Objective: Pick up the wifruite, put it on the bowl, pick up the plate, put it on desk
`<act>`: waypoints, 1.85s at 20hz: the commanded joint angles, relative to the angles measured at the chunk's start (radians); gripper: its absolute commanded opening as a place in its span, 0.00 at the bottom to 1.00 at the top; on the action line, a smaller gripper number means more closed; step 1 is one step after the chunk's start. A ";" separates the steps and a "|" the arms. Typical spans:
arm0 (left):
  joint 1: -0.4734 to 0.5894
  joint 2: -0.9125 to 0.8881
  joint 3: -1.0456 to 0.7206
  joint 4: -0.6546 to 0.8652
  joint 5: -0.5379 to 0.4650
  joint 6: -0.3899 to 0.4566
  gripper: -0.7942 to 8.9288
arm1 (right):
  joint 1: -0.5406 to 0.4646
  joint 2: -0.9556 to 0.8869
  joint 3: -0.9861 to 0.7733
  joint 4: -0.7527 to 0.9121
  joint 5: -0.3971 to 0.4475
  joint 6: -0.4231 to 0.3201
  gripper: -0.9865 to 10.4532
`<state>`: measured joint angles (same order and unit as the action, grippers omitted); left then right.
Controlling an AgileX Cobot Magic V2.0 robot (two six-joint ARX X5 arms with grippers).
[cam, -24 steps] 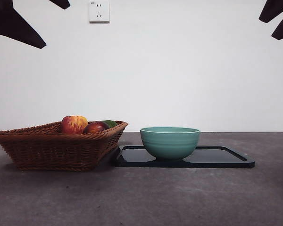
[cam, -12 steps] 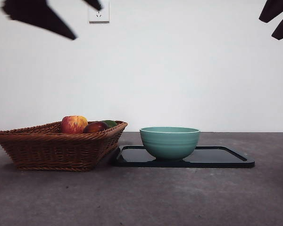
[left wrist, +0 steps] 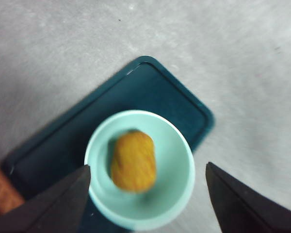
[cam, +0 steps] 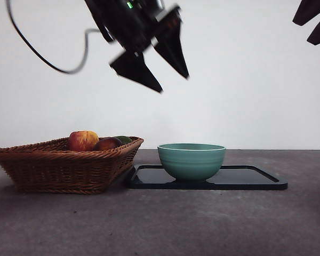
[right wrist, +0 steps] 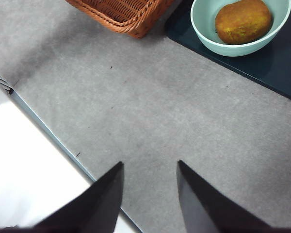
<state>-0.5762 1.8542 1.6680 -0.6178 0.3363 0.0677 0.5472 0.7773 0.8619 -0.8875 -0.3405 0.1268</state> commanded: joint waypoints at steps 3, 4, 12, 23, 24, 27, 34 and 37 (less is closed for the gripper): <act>-0.036 0.124 0.044 0.066 -0.031 0.095 0.47 | 0.007 0.005 0.007 0.003 -0.003 -0.003 0.24; -0.043 0.140 0.044 0.072 -0.056 0.116 0.47 | 0.007 0.005 0.007 0.003 -0.003 -0.003 0.24; -0.083 0.262 0.044 0.100 -0.105 0.196 0.47 | 0.007 0.005 0.007 0.003 -0.002 0.005 0.24; -0.102 0.322 0.044 0.118 -0.134 0.209 0.47 | 0.007 0.005 0.007 0.003 -0.003 0.016 0.24; -0.104 0.322 0.044 0.118 -0.134 0.209 0.45 | 0.007 0.005 0.007 0.003 -0.003 0.015 0.24; -0.105 0.322 0.044 0.117 -0.135 0.208 0.30 | 0.007 0.005 0.007 0.003 -0.003 0.015 0.24; -0.102 0.249 0.045 0.116 -0.134 0.147 0.30 | 0.007 0.005 0.007 0.003 -0.002 0.015 0.24; -0.091 0.127 0.045 0.112 -0.134 0.069 0.30 | 0.007 0.005 0.007 0.004 0.000 0.015 0.24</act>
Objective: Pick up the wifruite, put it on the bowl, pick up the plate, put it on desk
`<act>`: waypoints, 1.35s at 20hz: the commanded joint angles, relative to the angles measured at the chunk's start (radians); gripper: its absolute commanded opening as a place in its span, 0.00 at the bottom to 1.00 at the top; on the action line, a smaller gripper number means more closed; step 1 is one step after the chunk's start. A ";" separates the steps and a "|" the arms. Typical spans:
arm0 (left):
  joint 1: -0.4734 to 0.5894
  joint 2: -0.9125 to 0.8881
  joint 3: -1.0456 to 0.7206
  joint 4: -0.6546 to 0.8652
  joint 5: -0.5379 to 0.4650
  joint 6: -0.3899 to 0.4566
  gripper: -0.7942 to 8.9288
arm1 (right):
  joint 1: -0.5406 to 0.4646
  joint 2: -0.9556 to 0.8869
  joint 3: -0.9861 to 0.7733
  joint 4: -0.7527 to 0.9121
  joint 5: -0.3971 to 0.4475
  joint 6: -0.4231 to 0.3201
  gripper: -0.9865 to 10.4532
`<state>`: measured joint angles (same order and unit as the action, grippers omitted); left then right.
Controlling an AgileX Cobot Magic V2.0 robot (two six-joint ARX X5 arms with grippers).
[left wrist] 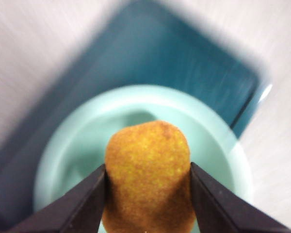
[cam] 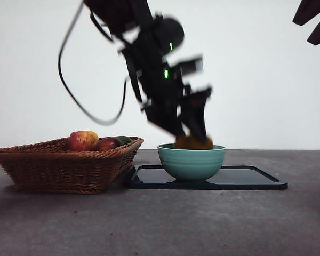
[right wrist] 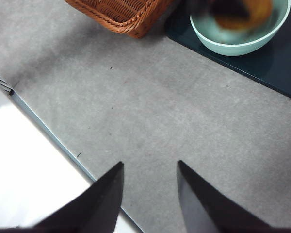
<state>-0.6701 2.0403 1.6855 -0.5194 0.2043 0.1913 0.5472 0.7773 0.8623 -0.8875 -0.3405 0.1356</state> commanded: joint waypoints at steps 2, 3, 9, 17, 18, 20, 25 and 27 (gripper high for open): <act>0.018 -0.167 0.027 -0.016 -0.002 -0.133 0.30 | 0.007 0.005 0.007 0.004 0.000 0.006 0.24; 0.030 -0.227 0.027 -0.051 -0.003 -0.188 0.30 | 0.007 0.004 0.007 0.004 0.000 0.006 0.24; 0.129 -0.526 0.026 -0.315 -0.160 -0.318 0.30 | 0.007 0.004 0.007 0.012 0.001 0.006 0.24; 0.225 -0.687 -0.053 -0.410 -0.183 -0.381 0.30 | 0.007 0.004 0.007 0.023 0.001 0.006 0.24; 0.231 -0.701 -0.092 -0.383 -0.183 -0.402 0.30 | 0.007 0.004 0.007 0.025 0.001 0.006 0.24; 0.238 -0.724 -0.193 -0.319 -0.187 -0.425 0.30 | 0.007 0.004 0.007 0.027 0.001 0.006 0.24; 0.244 -0.718 -0.478 -0.107 -0.235 -0.462 0.30 | 0.007 0.004 0.007 0.029 0.004 0.006 0.24; 0.246 -0.696 -0.571 -0.022 -0.236 -0.462 0.30 | 0.007 0.005 0.007 0.029 0.004 0.006 0.24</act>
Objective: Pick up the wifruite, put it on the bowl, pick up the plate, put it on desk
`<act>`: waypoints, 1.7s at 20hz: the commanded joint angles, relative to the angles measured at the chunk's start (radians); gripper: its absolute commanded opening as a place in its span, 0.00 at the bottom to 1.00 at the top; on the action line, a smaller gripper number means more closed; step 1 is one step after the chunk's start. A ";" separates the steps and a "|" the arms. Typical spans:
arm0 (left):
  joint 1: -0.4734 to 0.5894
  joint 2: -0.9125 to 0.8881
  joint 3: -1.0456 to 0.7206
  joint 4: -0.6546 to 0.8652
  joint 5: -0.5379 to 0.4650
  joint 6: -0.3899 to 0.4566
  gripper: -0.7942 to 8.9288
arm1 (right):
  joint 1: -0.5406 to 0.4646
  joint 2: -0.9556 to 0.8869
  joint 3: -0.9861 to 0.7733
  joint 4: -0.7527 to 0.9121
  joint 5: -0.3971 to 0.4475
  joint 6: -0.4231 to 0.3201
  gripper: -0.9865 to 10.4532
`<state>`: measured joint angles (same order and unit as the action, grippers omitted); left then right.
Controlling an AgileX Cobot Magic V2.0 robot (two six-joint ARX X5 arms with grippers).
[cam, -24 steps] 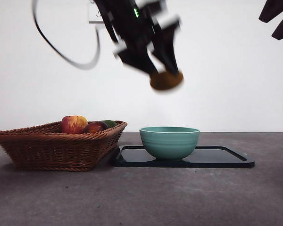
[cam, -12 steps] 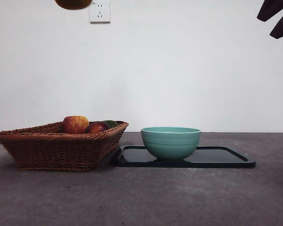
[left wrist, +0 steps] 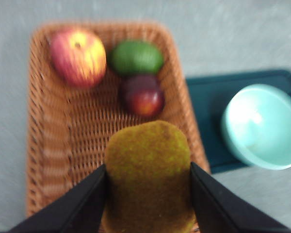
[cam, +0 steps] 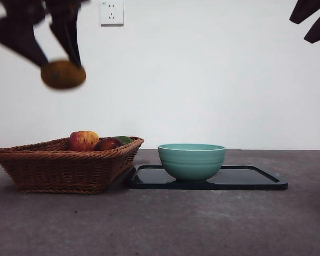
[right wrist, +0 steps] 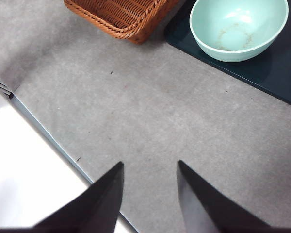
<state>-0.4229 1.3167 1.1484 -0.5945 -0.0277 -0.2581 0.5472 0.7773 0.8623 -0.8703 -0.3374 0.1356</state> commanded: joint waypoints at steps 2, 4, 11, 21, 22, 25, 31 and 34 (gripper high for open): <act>0.006 0.069 -0.090 0.118 -0.015 0.001 0.30 | 0.007 0.005 0.007 0.012 0.001 0.006 0.24; 0.007 0.126 -0.108 0.155 -0.030 0.026 0.30 | 0.007 0.005 0.007 0.012 0.001 0.006 0.24; 0.007 0.324 -0.108 0.277 -0.032 0.109 0.31 | 0.007 0.005 0.007 0.011 0.001 0.007 0.24; 0.003 0.303 -0.108 0.266 -0.032 0.108 0.44 | 0.007 0.005 0.007 0.013 0.001 0.009 0.24; 0.002 0.267 -0.108 0.267 -0.032 0.108 0.44 | 0.007 0.005 0.007 0.013 0.001 0.010 0.24; 0.002 0.123 -0.107 0.221 -0.024 0.112 0.44 | 0.007 0.005 0.007 0.013 0.001 0.010 0.24; 0.001 -0.208 -0.107 -0.077 0.435 0.238 0.43 | 0.007 0.005 0.007 0.013 0.000 0.010 0.24; -0.003 -0.298 -0.107 -0.211 0.605 0.325 0.43 | 0.007 0.005 0.007 0.013 0.001 0.014 0.24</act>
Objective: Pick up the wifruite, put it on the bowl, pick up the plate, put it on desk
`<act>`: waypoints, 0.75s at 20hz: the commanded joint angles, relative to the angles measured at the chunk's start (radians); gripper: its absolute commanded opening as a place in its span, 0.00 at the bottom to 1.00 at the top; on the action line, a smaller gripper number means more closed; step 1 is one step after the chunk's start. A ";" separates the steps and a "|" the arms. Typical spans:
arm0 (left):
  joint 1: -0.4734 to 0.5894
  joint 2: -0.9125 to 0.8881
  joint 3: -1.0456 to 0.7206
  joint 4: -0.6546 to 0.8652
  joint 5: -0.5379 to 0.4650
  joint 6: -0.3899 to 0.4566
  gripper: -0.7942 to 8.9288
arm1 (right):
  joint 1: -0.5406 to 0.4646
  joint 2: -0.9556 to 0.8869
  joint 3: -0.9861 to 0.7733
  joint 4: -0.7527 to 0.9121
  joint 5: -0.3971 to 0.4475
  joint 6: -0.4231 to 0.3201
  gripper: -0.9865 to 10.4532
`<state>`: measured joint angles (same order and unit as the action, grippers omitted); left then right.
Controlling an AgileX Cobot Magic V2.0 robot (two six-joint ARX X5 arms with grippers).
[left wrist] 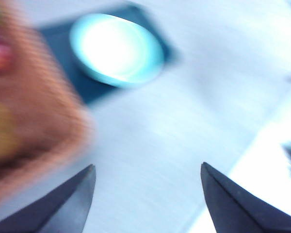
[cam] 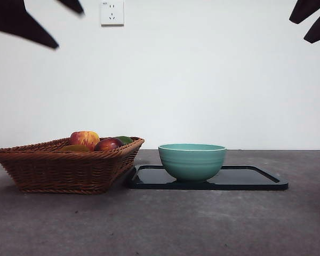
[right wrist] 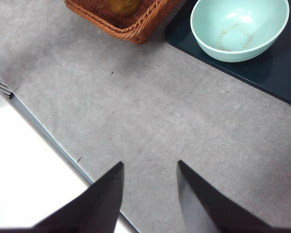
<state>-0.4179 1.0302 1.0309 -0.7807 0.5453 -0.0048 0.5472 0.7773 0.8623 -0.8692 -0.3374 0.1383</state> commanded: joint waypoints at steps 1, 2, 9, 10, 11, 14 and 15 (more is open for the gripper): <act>-0.010 -0.025 0.010 -0.048 0.031 0.091 0.43 | 0.007 0.005 0.007 0.012 0.001 0.011 0.24; -0.010 -0.034 0.010 -0.071 0.031 0.111 0.43 | 0.007 0.005 0.007 0.012 0.001 0.012 0.24; -0.010 -0.036 0.010 -0.089 0.031 0.117 0.43 | 0.007 0.005 0.007 0.012 0.001 0.016 0.24; -0.010 -0.036 0.010 -0.089 0.031 0.117 0.43 | 0.007 0.005 0.007 0.013 0.001 0.019 0.24; -0.010 -0.036 0.010 -0.089 0.031 0.117 0.43 | 0.007 0.005 0.007 0.017 0.002 0.033 0.24; -0.010 -0.036 0.010 -0.088 0.031 0.117 0.43 | 0.005 0.006 0.009 0.090 0.032 0.138 0.24; -0.010 -0.036 0.010 -0.086 0.031 0.117 0.43 | 0.001 0.011 0.014 0.134 0.035 0.169 0.24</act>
<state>-0.4232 0.9848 1.0309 -0.8753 0.5743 0.0956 0.5419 0.7815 0.8635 -0.7471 -0.3077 0.2554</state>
